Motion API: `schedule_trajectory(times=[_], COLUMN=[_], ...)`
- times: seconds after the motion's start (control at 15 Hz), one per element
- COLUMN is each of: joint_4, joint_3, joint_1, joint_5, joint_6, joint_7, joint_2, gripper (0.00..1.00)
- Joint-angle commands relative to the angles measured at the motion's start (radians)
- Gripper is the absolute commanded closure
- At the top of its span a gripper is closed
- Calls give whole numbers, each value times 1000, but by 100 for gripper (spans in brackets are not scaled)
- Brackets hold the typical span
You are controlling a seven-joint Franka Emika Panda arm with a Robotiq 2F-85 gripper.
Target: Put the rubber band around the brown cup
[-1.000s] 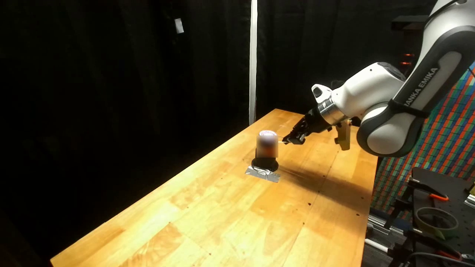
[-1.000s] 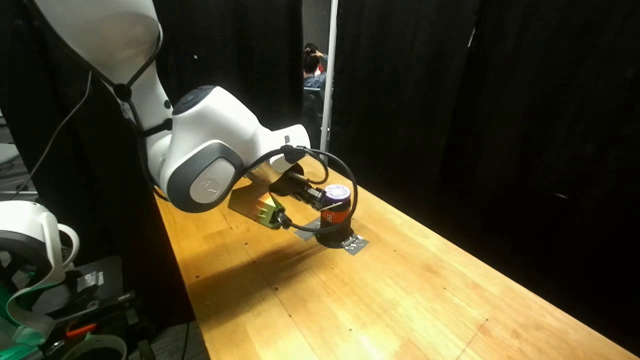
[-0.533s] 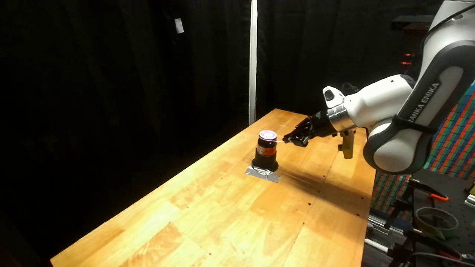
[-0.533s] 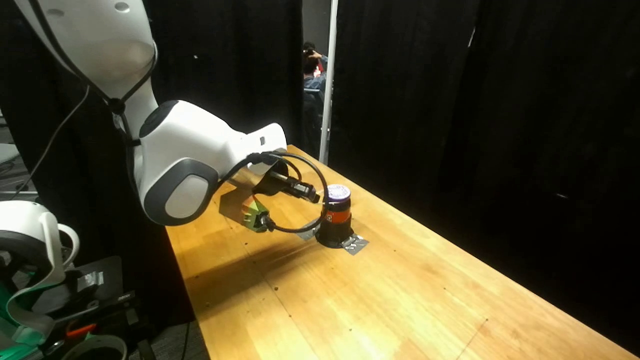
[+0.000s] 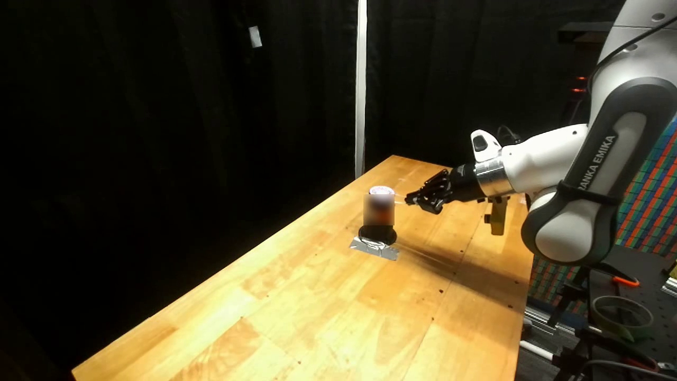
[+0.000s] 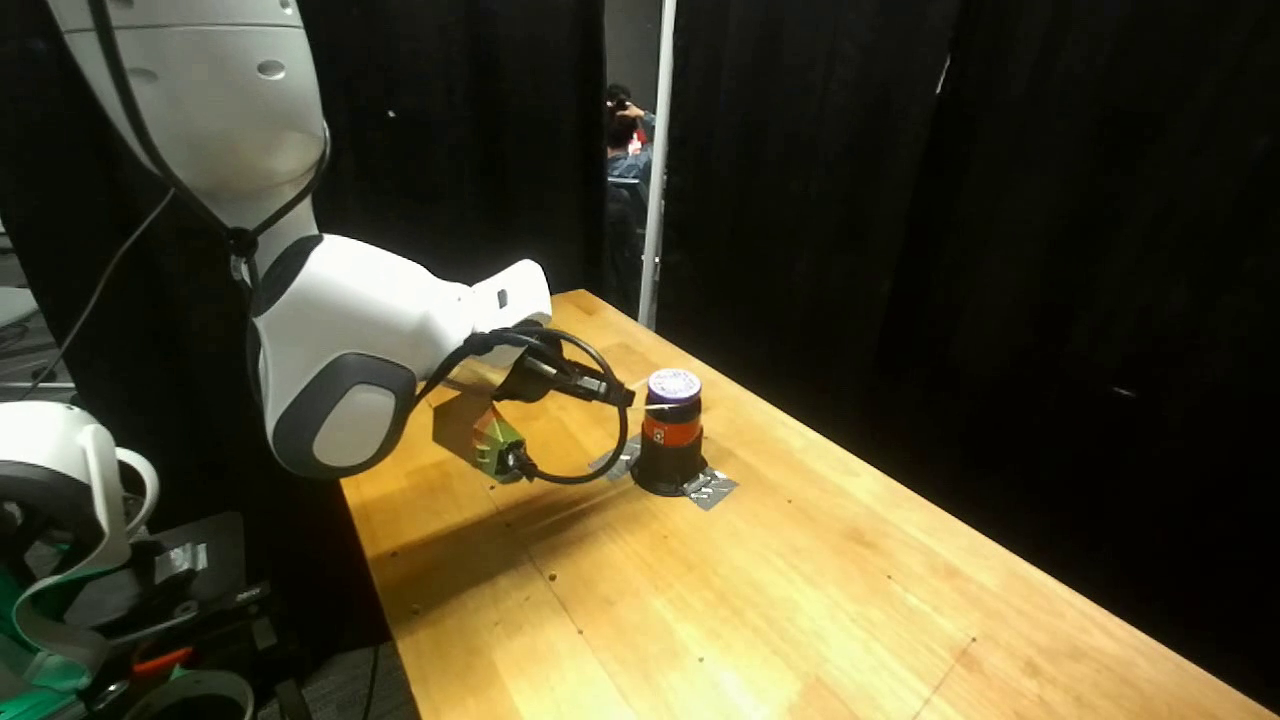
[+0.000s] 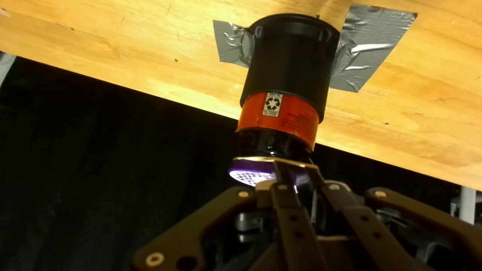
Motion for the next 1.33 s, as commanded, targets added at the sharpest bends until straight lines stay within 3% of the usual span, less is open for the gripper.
schedule_trajectory(times=[0.0,0.33,0.4,0.53,0.6,0.73,0.8,0.87,1.0,1.07,1.13,1.27], joint_4=[-9,-6,35,54,52,46,18,2,-55,-82,-109,-123], joint_3=[46,65,-29,-69,-67,-86,-61,8,22,19,11,-17], joint_1=[-42,-61,37,77,77,94,66,-6,-43,-53,-57,-45], joint_5=[18,17,26,27,28,22,13,14,-16,-2,14,64], joint_6=[105,290,194,182,225,206,208,165,-59,-132,-215,-381], joint_7=[-13,-18,2,0,2,19,27,-18,-31,-49,-68,-125], joint_2=[35,112,65,72,99,85,83,47,-72,-113,-167,-232], gripper=[85,83,83,83,83,85,86,86,85,62,61,47])
